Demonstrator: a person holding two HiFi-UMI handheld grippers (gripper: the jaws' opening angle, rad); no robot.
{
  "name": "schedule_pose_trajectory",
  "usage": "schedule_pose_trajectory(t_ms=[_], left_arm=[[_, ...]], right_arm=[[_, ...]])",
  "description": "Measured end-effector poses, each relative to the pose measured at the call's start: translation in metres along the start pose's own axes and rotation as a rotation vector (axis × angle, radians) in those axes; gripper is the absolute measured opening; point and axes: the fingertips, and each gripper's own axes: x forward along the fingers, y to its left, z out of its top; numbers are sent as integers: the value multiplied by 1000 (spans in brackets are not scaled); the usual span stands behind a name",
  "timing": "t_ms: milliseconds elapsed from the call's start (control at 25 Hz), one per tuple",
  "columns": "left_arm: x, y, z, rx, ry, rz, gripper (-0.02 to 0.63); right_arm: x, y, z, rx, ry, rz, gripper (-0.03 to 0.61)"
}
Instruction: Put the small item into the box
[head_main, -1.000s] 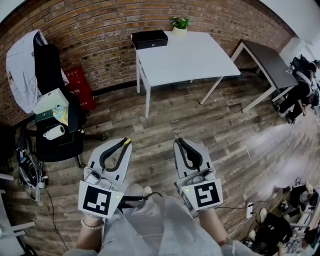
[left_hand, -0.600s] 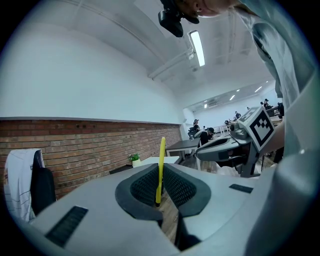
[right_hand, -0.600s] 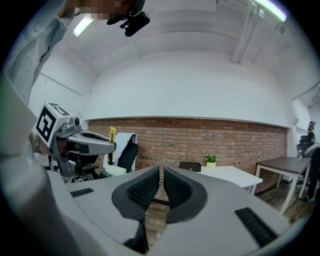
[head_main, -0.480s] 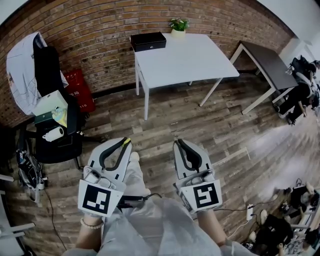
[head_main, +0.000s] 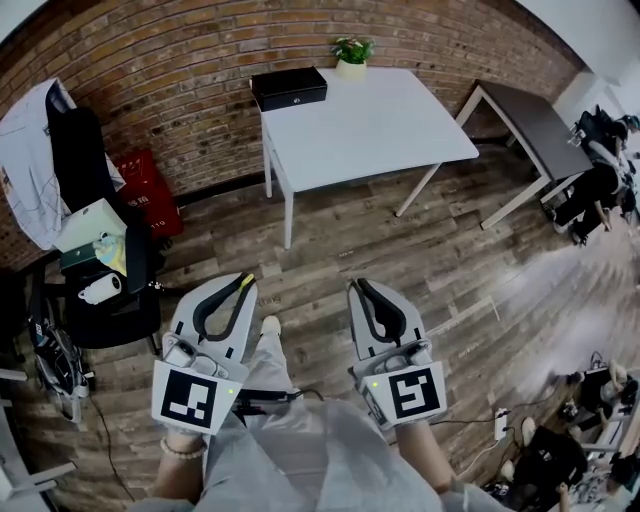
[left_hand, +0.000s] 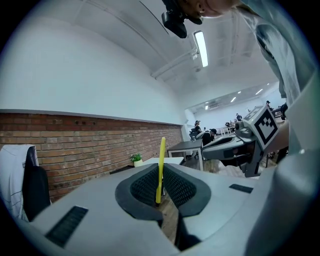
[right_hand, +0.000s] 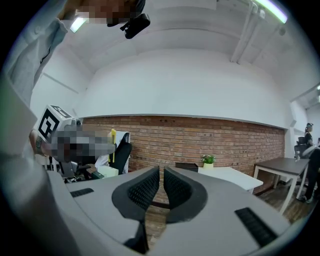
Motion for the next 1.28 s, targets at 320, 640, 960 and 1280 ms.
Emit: schedule_pose_trajectory(t_ms=[320,640,960,1280], left_arm=[[59,59,-3,-3,0,-29,40],[122,122,0,24,-8,-76,40],[183,174,0,46,-17,-130,40],[224,213,-2,80,-37,-180,40]], right_arm=[[80,-21,10,-28,25,-3,57],[162,-45,25,-38,29,-27,57],[234,-73,35,-36,34,-71,57],[288,-89,40,-52,35,-110,57]])
